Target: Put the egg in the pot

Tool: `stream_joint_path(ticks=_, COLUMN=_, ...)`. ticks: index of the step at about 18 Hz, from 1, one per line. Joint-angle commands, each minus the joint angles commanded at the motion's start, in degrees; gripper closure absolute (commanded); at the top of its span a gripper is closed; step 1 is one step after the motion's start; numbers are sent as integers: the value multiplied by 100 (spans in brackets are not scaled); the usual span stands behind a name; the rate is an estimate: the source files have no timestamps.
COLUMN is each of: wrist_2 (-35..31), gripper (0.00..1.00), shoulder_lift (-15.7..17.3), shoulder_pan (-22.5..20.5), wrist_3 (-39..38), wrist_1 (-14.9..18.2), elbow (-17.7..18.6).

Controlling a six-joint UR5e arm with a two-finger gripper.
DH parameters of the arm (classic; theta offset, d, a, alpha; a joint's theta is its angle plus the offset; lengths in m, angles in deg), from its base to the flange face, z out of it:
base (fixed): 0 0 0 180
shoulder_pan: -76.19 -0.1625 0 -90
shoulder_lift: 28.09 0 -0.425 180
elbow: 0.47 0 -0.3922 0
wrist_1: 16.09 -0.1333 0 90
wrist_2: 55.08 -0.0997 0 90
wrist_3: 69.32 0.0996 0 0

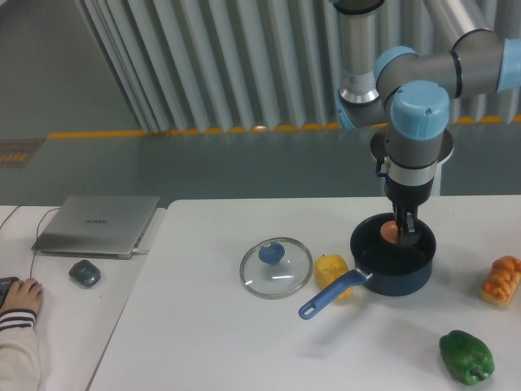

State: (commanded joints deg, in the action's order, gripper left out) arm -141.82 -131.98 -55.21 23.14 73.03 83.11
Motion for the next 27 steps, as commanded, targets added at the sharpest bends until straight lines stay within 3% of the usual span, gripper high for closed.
stream_joint_path(ticks=3, wrist_2=-114, gripper=76, shoulder_lift=114, shoulder_pan=53, wrist_3=-18, wrist_1=-52, elbow=334)
stream_joint_path(ticks=12, wrist_2=-247, gripper=75, shoulder_lift=114, shoulder_pan=220, wrist_3=-290, wrist_1=-88, elbow=431)
stream_joint_path(ticks=18, wrist_2=-290, gripper=75, shoulder_lift=105, shoulder_pan=352, wrist_3=-317, wrist_1=-325, elbow=800)
stream_joint_path(ticks=27, wrist_2=-545, gripper=75, shoulder_lift=9, shoulder_pan=378, wrist_3=-326, wrist_1=-351, elbow=862)
